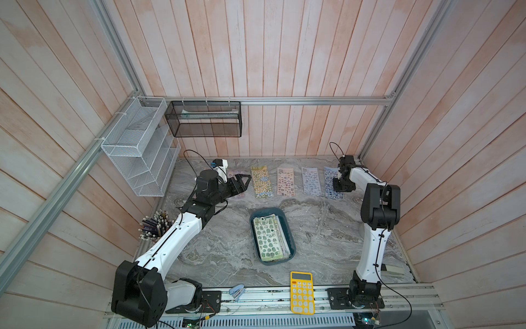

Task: Take the stickers out of the storage box
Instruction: Place the sticker at the center of the board.

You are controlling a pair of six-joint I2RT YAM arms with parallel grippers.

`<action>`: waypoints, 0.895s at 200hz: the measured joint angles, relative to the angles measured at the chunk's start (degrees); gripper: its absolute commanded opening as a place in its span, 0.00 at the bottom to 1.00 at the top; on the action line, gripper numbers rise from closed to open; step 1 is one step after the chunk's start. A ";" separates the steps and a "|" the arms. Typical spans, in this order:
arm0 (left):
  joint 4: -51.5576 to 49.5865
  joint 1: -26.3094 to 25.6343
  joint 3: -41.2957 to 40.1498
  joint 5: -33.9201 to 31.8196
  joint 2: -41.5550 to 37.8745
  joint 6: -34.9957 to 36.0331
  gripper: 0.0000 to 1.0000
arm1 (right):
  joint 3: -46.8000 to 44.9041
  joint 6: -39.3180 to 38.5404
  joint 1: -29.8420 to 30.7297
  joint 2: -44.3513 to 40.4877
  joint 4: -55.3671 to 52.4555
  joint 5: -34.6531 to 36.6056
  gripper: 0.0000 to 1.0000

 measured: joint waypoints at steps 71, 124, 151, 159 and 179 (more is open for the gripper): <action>-3.39 0.72 0.92 -1.31 -2.10 0.31 0.81 | -7.37 3.85 0.04 -7.26 2.51 6.99 0.50; -8.02 0.90 0.55 -2.60 -6.29 1.53 0.80 | -18.34 7.43 7.02 -29.22 8.59 7.67 0.47; -10.93 0.90 -1.92 -3.28 -6.88 2.62 0.77 | -26.49 8.44 17.38 -37.09 13.40 5.35 0.46; -11.56 0.90 -3.10 -3.30 -6.97 2.82 0.77 | -28.83 8.94 20.90 -38.25 14.47 4.35 0.46; -13.22 0.44 -7.13 -3.54 -7.93 2.86 0.76 | -33.57 9.86 29.03 -39.50 16.48 2.78 0.46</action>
